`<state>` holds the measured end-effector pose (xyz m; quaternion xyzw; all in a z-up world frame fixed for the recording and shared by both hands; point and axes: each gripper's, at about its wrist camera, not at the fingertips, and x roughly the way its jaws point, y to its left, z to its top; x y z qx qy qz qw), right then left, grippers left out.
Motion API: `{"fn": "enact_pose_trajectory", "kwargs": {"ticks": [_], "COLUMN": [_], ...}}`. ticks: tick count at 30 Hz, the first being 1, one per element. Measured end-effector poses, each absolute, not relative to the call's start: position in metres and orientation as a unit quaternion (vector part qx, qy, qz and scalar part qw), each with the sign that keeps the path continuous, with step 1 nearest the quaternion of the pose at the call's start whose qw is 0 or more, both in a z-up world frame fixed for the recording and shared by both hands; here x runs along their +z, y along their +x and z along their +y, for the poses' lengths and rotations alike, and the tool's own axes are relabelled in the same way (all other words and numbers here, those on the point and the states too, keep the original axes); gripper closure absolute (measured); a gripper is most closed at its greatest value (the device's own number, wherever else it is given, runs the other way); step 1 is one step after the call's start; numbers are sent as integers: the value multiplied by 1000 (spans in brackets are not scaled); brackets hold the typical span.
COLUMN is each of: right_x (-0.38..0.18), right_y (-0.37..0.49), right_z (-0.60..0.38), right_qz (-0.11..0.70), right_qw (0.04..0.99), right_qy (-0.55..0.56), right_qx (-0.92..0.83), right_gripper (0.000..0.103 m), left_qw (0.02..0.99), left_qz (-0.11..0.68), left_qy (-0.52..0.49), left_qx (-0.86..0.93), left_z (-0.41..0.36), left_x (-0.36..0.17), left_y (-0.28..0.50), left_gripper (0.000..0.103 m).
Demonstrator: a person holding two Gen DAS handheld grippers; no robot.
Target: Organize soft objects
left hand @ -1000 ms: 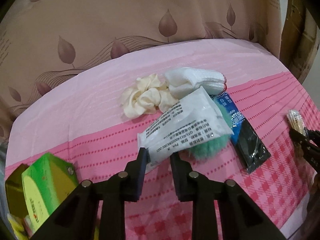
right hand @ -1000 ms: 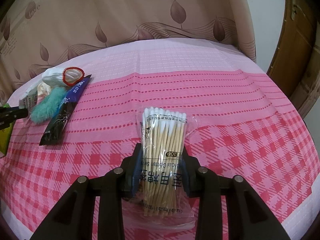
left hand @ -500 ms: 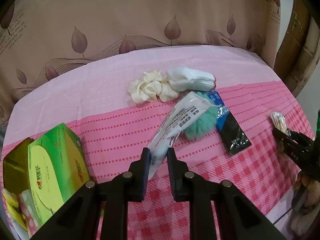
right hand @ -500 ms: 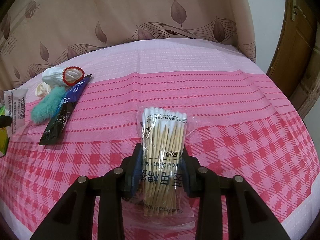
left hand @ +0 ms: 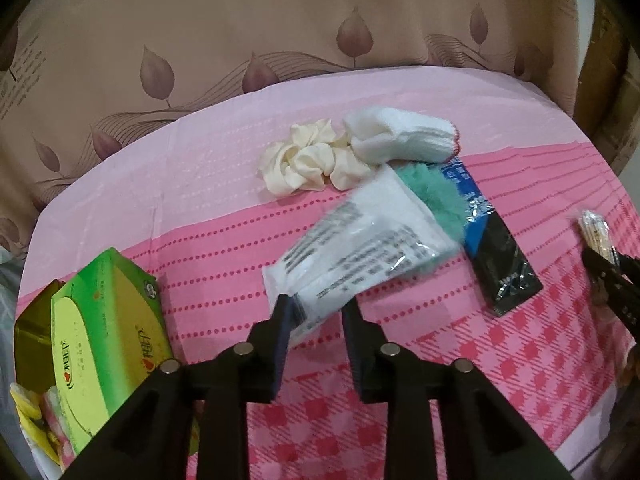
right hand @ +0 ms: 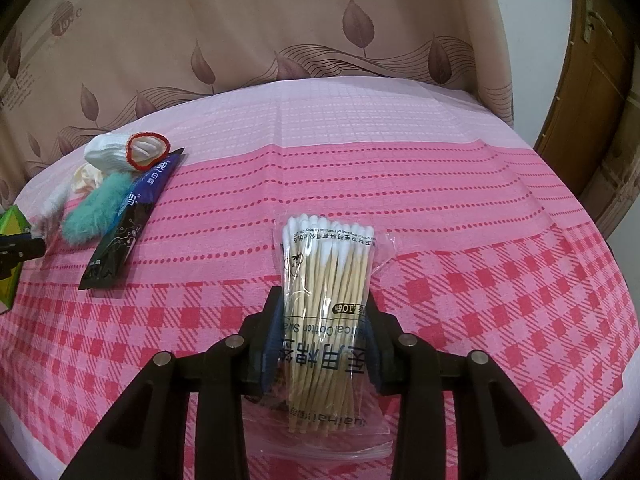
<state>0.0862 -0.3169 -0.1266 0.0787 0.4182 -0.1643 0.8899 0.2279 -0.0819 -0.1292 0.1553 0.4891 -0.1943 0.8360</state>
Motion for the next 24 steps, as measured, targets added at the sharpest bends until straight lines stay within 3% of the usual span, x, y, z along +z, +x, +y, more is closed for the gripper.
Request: {"fn": "enact_pose_trajectory", "kwargs": {"ticks": [10, 24], "right_x": [-127, -126], "right_y": [86, 87], "right_z": [-317, -316], "right_qz": [419, 420], "right_qw": [890, 890], "right_qy": [76, 74], "right_qx": [-164, -164], "right_gripper": [67, 66], "left_qw": [835, 845], "left_qz": [490, 482], "left_qy": [157, 146], "left_qx": [-194, -181], "left_z": [-88, -100], "left_x": [-134, -144], "left_y": [237, 255], "left_gripper": [57, 56]}}
